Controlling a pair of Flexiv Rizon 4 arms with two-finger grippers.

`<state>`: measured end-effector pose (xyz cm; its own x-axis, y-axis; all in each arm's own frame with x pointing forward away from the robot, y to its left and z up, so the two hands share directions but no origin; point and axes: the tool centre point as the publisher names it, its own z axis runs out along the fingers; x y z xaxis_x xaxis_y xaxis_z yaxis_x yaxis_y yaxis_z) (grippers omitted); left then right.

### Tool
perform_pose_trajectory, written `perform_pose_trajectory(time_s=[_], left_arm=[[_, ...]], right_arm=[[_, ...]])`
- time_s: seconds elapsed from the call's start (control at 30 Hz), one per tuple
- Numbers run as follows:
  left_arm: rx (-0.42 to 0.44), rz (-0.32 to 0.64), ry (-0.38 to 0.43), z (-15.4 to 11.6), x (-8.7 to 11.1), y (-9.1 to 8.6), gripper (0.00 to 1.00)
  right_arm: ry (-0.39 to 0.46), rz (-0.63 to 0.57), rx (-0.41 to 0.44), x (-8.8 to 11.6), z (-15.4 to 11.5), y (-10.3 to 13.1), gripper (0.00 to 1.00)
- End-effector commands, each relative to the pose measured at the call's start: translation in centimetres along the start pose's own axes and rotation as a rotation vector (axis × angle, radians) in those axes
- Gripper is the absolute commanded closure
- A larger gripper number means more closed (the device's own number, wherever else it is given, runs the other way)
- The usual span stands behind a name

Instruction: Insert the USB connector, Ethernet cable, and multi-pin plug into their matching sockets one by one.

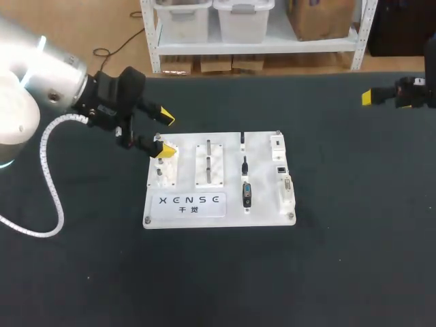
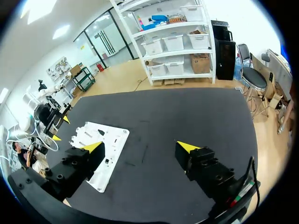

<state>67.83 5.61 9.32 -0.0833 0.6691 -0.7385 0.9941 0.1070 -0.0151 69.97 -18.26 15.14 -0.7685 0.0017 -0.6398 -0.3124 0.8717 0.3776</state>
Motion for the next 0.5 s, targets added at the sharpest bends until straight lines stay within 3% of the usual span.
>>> perform_pose_trajectory(time_s=[0.03, 0.5], left_arm=[[0.001, 0.012, 0.002, 0.14, -0.23, 0.20, 0.00], [0.002, 0.009, -0.007, 0.17, -0.26, 0.20, 0.00]], right_arm=[[-0.002, -0.002, -0.008, 0.03, 0.08, -0.18, 0.00], [-0.002, -0.002, -0.008, 0.03, 0.08, -0.18, 0.00]])
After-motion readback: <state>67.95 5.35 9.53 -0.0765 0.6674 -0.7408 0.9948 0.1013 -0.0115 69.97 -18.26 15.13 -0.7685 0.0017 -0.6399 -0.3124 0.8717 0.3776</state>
